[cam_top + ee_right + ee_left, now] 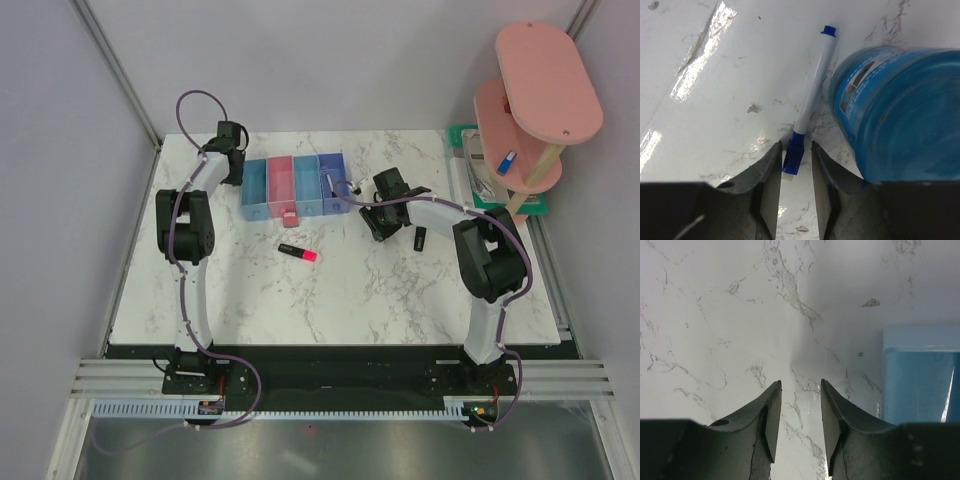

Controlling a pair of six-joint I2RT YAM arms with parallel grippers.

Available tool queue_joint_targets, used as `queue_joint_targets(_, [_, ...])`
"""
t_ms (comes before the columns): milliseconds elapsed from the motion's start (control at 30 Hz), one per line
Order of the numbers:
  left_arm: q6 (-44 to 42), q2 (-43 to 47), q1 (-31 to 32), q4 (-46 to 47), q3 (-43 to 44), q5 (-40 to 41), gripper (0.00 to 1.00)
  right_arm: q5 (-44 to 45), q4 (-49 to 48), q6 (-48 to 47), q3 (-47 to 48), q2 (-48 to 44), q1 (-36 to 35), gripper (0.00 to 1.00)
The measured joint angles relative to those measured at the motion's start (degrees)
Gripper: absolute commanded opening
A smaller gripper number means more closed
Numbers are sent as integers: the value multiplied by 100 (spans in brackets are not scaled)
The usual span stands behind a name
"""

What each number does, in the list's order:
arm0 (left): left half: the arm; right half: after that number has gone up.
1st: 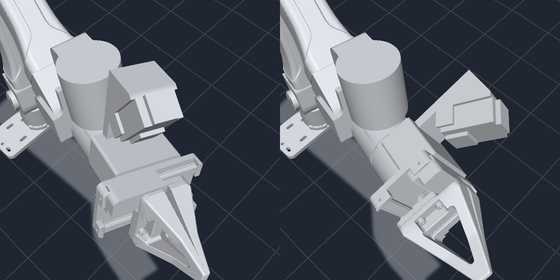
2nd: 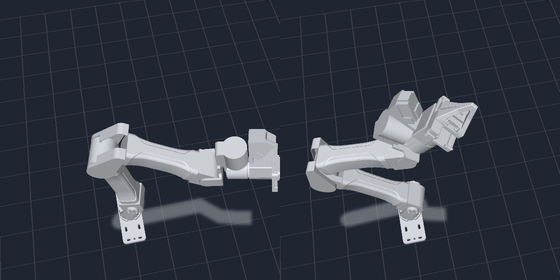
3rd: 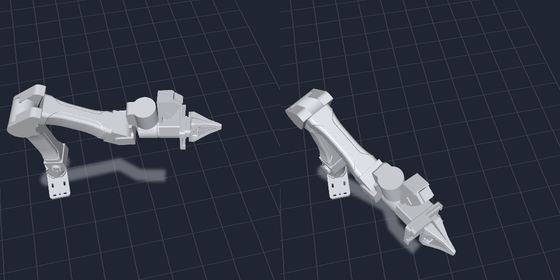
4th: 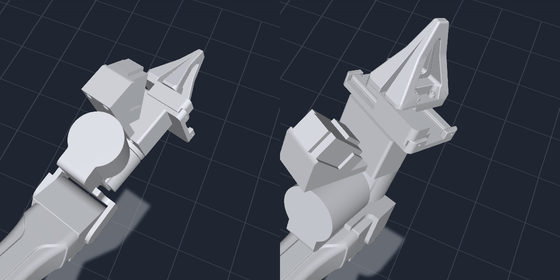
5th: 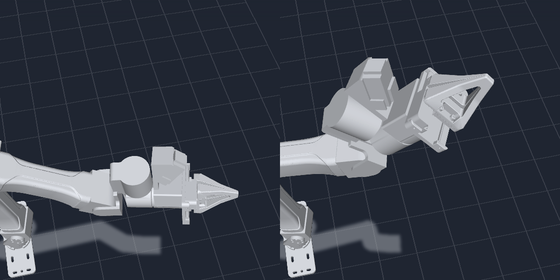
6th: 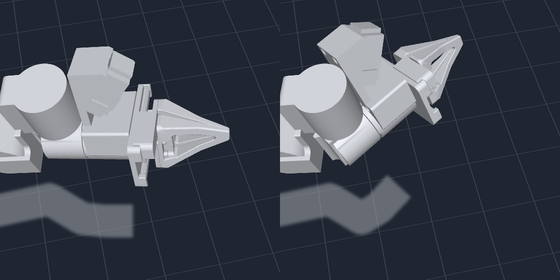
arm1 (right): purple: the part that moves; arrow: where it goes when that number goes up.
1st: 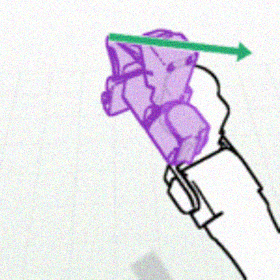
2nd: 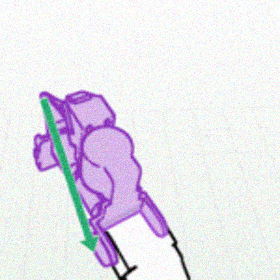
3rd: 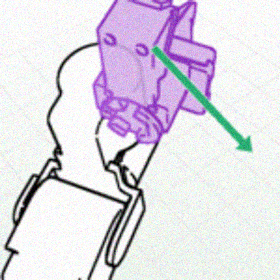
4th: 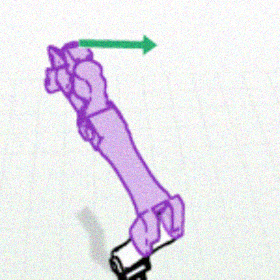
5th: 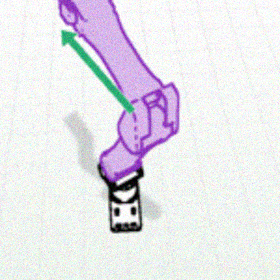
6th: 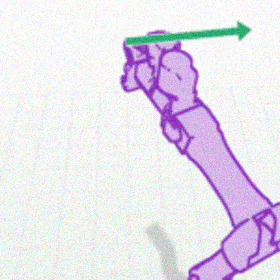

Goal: Sort the stationery into containers
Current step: Pick up the pen from the center of the board, then place the pen in the storage box.

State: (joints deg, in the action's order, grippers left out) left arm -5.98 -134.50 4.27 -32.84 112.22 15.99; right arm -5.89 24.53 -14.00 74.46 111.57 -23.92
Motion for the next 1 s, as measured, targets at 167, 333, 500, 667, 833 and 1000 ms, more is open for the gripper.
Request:
queue_joint_targets(167, [-79, -26, 74, -4, 92, 37, 44, -55, -74, 26, 0, 13, 15, 13])
queue_joint_targets(333, [-111, -76, 90, -2, 173, 50, 44, -79, -70, 26, 0, 0, 28, 1])
queue_joint_targets(500, [-122, -87, 120, 4, 184, 37, 44, -133, 192, 15, 0, -245, 31, 0])
queue_joint_targets(667, [-120, -170, 380, 15, 184, -2, 44, -195, 455, 17, 63, -957, 37, 0])
queue_joint_targets(833, [-118, -262, 625, 7, 225, -70, 44, -289, 621, 39, 601, -1397, 46, 0])
queue_joint_targets(1000, [-118, -341, 739, 7, 385, -109, 44, -304, 623, 149, 1130, -1381, 57, 0])
